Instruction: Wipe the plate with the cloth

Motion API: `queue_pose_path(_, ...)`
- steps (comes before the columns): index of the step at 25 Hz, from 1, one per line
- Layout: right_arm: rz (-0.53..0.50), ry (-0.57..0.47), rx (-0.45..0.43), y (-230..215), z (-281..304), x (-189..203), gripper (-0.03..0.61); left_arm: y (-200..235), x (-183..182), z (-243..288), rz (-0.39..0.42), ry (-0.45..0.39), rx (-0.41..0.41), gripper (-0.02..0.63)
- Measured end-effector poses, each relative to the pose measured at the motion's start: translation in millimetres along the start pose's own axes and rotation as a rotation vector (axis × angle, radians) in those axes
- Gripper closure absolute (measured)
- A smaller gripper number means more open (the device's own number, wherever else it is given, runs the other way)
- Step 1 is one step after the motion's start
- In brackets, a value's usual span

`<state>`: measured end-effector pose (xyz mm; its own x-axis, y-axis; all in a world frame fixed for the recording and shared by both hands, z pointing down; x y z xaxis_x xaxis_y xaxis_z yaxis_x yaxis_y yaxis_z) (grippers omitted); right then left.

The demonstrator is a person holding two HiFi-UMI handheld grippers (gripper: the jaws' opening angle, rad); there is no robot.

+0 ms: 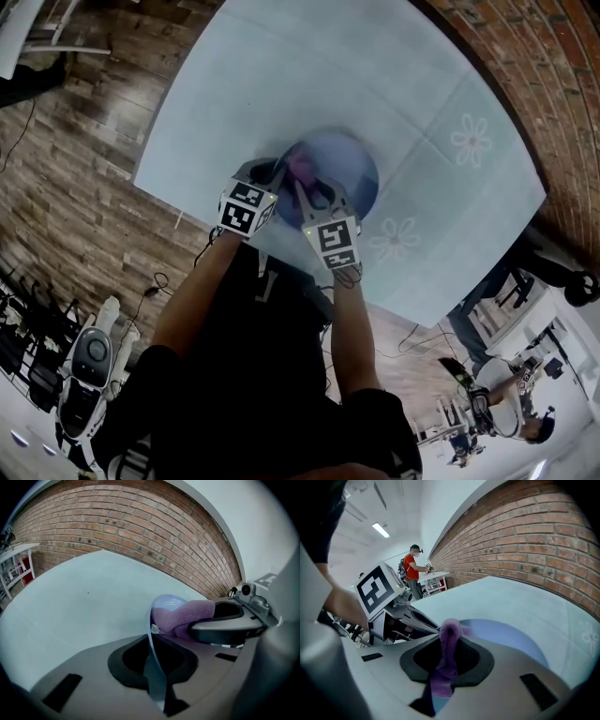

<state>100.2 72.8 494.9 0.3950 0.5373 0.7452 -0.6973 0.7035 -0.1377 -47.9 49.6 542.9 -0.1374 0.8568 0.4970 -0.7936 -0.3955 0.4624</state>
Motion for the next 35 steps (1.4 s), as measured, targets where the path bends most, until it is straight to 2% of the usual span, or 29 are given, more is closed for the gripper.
queue_pose_path(9,0.063,0.034,-0.026,-1,22,1,0.502,0,2,1,-0.002,-0.011,0.014,0.558)
queue_pose_path(17,0.072,0.043,-0.042,-7,29,1,0.502,1,4,1,0.004,-0.022,0.012,0.561)
queue_pose_path(21,0.066,0.051,-0.026,-8,30,3,0.502,1,5,-1,0.003,-0.002,0.006,0.561)
queue_pose_path(29,0.049,0.038,0.023,-19,36,-5,0.502,1,1,-1,0.014,-0.019,0.006,0.560)
queue_pose_path(35,0.024,0.047,0.088,-24,35,-12,0.502,0,1,-3,0.007,-0.026,0.002,0.561)
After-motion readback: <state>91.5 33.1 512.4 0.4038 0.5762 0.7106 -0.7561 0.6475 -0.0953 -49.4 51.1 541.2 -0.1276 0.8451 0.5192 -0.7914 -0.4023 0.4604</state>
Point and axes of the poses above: the fingertips, and each gripper's own axes: z forward along the fingers, y to its left, x out of its underside, the point moved 10 cm from there along -z, backward along the fingers, and after that the axes turned 4 degrees about -z, right-handed, at the moved point
